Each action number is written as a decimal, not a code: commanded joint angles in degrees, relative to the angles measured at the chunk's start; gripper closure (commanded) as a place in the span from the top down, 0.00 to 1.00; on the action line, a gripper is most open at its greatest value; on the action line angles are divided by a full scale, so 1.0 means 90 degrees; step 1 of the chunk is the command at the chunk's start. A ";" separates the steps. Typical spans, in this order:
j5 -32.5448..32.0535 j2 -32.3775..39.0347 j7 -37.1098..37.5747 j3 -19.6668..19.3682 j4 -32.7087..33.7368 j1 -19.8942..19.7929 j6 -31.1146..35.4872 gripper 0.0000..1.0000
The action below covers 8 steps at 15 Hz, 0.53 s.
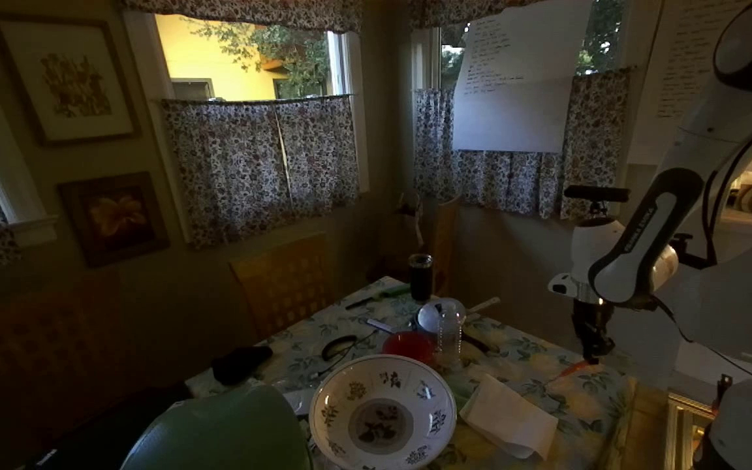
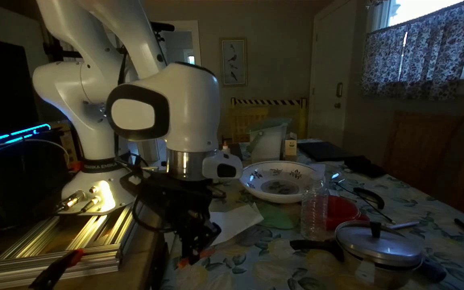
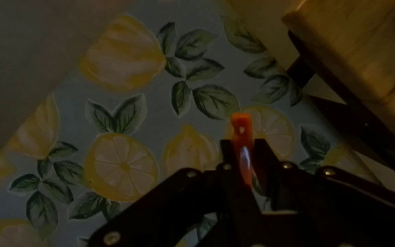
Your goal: Move the spatula to the right and place it under the napkin.
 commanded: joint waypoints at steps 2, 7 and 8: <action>-0.2174 -0.0047 0.2035 -0.0891 0.0260 0.0762 -0.0274 0.05; -0.4437 0.0489 0.4072 -0.1239 0.0644 0.1116 -0.0102 0.05; -0.4633 0.0558 0.4304 -0.1198 0.0661 0.1144 -0.0032 0.14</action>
